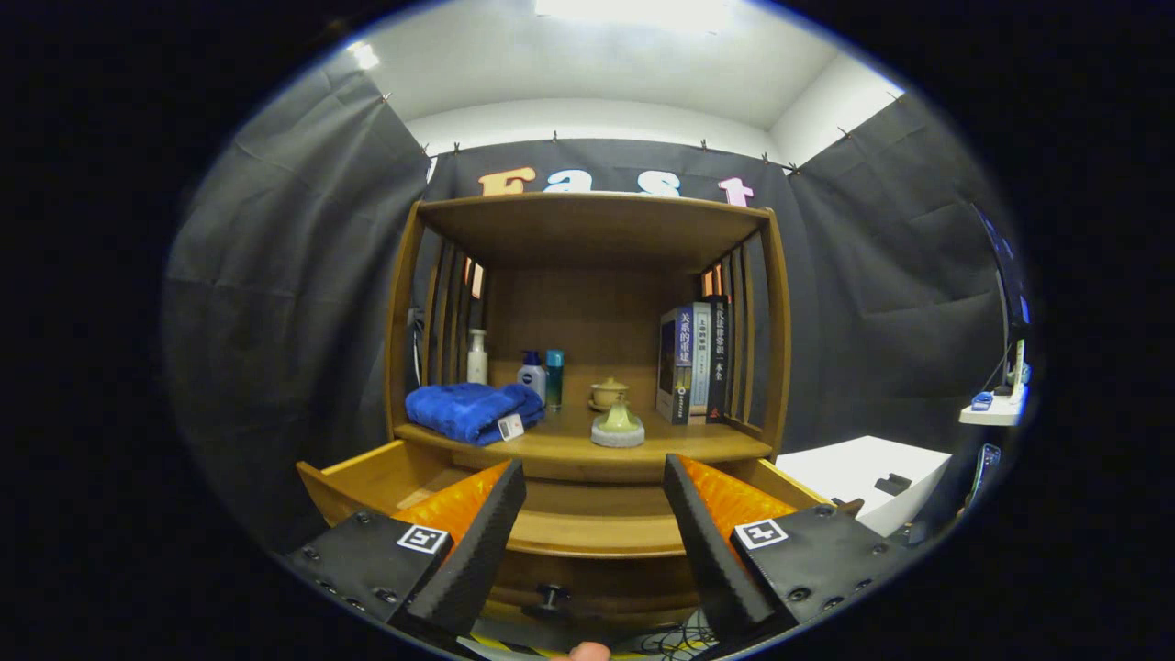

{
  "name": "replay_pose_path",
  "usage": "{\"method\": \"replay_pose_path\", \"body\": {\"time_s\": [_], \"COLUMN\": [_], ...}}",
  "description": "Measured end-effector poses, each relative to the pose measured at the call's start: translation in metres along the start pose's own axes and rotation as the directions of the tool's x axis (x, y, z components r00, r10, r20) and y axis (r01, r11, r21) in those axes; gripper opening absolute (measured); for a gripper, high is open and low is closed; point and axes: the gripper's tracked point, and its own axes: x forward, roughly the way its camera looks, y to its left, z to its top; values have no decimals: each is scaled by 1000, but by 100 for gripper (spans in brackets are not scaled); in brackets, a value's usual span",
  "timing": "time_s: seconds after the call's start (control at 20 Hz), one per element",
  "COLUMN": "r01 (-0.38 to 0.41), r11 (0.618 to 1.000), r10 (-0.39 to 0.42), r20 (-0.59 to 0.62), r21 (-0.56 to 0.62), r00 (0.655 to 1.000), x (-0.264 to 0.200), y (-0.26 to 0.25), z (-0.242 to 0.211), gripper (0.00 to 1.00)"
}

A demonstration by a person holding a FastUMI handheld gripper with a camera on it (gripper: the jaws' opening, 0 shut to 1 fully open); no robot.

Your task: Pull open the drawer, take out the items inside it, and place them on the countertop above the cabinet.

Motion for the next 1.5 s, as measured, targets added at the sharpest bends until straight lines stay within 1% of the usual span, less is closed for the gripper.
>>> {"method": "replay_pose_path", "body": {"time_s": [0.25, 0.45, 0.75, 0.85, 1.15, 1.25, 1.5], "r01": [-6, 9, -18, -27, 28, 19, 6], "r11": [999, 1000, 999, 999, 999, 999, 999], "r10": [8, -6, 24, 33, -20, -13, 2], "r20": [-66, -113, -166, -178, -163, -167, -165], "r21": [41, 23, 39, 37, 47, 32, 44], "r00": [998, 994, 986, 984, 986, 986, 986], "x": [-4, -5, -3, -1, 7, 10, 26], "y": [-2, -12, -3, 3, -2, -4, -9], "z": [-38, -63, -91, -97, -92, -92, -90], "gripper": [98, 98, 98, 98, 98, 98, 98]}}
